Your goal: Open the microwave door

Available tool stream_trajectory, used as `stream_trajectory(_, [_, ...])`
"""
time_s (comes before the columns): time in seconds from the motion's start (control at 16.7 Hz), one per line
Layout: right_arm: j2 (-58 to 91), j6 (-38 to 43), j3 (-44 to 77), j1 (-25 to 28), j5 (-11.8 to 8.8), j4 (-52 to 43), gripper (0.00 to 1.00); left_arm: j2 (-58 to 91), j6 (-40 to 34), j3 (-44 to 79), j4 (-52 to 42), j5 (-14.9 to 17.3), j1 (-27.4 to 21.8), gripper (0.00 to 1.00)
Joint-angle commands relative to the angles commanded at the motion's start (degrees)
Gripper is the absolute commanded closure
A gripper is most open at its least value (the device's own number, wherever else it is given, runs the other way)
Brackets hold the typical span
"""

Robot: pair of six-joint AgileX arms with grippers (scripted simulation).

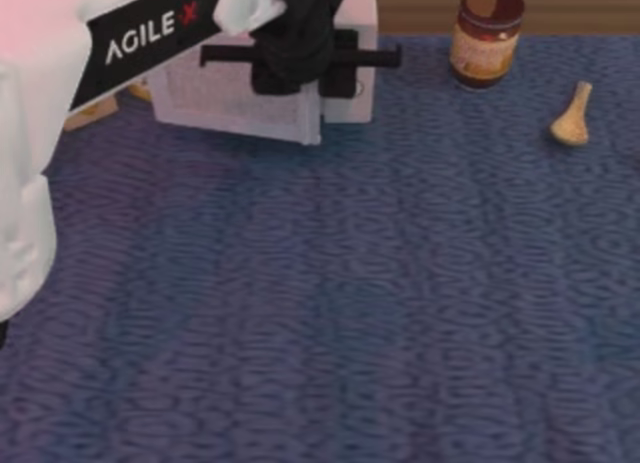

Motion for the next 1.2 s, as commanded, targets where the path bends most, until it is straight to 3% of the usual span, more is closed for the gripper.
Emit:
stream_trajectory(0.42, [0.00,0.00,0.00,0.00,0.00,0.00,0.00,-4.89,5.35,-8.36,3.98,2.18,1.22,1.00])
stream_trajectory(1.2, [0.00,0.00,0.00,0.00,0.00,0.00,0.00,-4.91,5.36,-8.38,3.99,2.19,1.23,1.00])
